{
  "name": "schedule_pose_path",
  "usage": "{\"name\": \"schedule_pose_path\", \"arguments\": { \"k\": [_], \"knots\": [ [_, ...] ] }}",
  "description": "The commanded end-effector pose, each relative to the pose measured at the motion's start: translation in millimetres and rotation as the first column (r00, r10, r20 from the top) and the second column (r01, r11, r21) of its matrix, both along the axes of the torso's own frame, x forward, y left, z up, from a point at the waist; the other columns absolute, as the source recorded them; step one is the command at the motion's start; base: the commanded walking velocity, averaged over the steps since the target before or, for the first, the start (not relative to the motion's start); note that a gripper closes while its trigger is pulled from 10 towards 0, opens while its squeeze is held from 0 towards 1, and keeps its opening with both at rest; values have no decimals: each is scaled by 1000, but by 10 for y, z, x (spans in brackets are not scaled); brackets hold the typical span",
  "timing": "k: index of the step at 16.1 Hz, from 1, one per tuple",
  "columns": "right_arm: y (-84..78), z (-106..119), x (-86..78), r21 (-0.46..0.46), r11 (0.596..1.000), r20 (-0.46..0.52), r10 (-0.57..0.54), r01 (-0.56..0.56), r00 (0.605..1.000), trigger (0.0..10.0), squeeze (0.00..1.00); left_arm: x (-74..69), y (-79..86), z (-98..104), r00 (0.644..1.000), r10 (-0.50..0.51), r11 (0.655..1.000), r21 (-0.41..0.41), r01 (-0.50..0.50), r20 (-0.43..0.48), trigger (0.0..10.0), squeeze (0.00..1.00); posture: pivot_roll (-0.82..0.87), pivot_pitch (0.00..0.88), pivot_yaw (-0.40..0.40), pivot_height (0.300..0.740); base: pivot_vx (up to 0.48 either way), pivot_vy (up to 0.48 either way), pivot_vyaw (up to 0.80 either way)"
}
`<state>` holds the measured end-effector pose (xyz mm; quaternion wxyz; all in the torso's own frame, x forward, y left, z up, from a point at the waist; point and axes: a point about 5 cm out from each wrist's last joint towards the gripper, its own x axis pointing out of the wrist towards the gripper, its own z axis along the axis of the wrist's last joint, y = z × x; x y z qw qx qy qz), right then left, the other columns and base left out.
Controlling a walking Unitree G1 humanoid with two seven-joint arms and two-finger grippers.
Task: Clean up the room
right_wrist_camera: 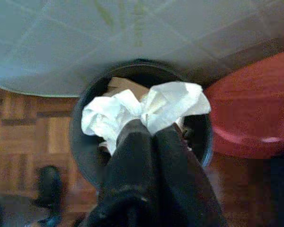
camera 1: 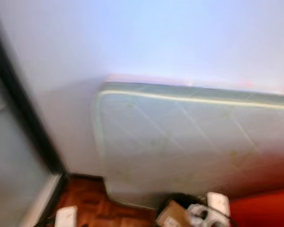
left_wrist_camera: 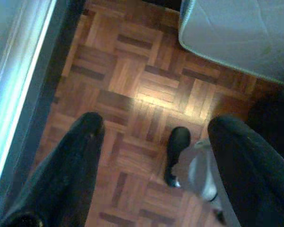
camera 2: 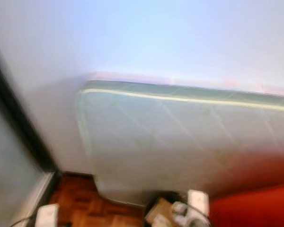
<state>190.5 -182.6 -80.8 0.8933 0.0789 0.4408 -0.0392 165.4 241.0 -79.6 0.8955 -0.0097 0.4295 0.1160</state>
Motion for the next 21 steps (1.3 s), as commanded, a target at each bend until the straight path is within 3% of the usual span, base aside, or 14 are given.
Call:
{"name": "schedule_pose_path", "arguments": {
  "k": [1,7,12,18,21],
  "knots": [
    [-75,-30,-77,-13,1000,-23,-21,20,1000,10000,0,-4,-41,-15,1000,-4,1000,-11,4,-9,10000,0,104,0,-27,740,0,0,0],
    [-77,-30,-78,-19,1000,-24,-21,21,1000,10000,0,-5,-36,-14,1000,-4,1000,-13,4,-9,10000,0,109,0,-27,740,0,0,0],
    [-82,-24,-70,-18,1000,-11,-23,23,1000,10000,0,-12,-37,-17,1000,-4,1000,-17,4,-10,10000,0,108,2,-28,740,0,0,-686],
    [-94,7,-33,-24,999,39,-32,33,999,10000,0,-6,-43,-16,1000,-5,1000,-17,5,-8,10000,0,104,5,-29,740,0,0,0],
    [-127,13,-31,-70,996,45,-45,48,998,10000,0,-6,-44,-16,1000,-5,1000,-14,5,-8,10000,0,102,8,-30,727,0,0,0]
  ]
}}
